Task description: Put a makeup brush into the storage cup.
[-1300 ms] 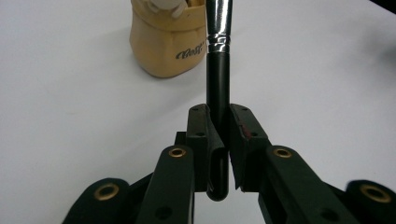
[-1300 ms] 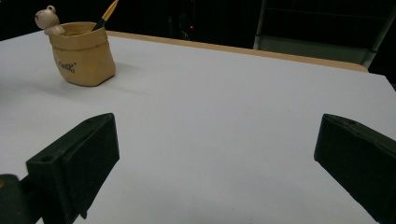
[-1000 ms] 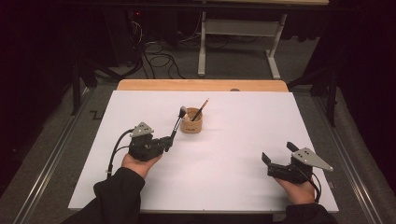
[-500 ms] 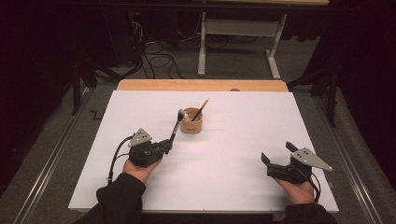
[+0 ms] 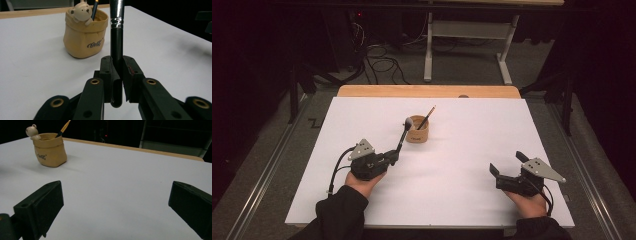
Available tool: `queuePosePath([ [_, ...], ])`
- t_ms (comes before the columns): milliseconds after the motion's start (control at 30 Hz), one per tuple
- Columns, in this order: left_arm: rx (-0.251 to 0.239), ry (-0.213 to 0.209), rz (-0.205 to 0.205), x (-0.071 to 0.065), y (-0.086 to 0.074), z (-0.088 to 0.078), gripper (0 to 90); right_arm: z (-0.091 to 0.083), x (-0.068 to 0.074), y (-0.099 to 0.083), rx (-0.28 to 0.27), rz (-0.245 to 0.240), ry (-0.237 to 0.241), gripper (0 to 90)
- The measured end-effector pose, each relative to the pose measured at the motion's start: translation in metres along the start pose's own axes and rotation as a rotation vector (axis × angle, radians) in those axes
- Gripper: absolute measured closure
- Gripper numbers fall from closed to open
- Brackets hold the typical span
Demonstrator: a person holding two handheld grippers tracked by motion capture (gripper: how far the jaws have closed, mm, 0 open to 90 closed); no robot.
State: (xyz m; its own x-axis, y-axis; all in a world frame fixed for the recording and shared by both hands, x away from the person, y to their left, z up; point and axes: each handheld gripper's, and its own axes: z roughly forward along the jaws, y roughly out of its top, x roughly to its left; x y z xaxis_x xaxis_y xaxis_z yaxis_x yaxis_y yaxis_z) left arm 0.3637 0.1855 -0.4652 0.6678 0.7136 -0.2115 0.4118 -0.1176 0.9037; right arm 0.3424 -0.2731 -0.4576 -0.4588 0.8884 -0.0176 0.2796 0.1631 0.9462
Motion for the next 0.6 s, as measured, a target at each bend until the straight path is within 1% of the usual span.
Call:
queuePosePath([
  [133,-0.009,-0.005,0.005,0.000,0.000,-0.001,79.3,0.001,0.005,0.008,-0.018,0.022,0.014,0.4],
  [200,-0.012,-0.008,0.005,0.001,0.000,-0.001,79.3,0.003,0.010,0.015,-0.022,0.019,0.026,0.4],
  [233,-0.020,-0.010,0.003,0.001,0.000,-0.002,79.3,0.004,0.013,0.019,-0.027,0.017,0.040,0.3],
  [367,-0.030,-0.010,0.002,0.001,0.001,-0.005,79.4,0.011,0.030,0.035,-0.023,-0.030,0.054,0.3],
  [433,-0.033,-0.011,0.003,0.002,0.001,-0.006,79.3,0.016,0.035,0.041,-0.021,-0.031,0.064,0.4],
  [600,-0.053,-0.005,-0.002,0.002,0.004,-0.009,79.4,0.027,0.044,0.051,-0.017,-0.054,0.078,0.4],
])
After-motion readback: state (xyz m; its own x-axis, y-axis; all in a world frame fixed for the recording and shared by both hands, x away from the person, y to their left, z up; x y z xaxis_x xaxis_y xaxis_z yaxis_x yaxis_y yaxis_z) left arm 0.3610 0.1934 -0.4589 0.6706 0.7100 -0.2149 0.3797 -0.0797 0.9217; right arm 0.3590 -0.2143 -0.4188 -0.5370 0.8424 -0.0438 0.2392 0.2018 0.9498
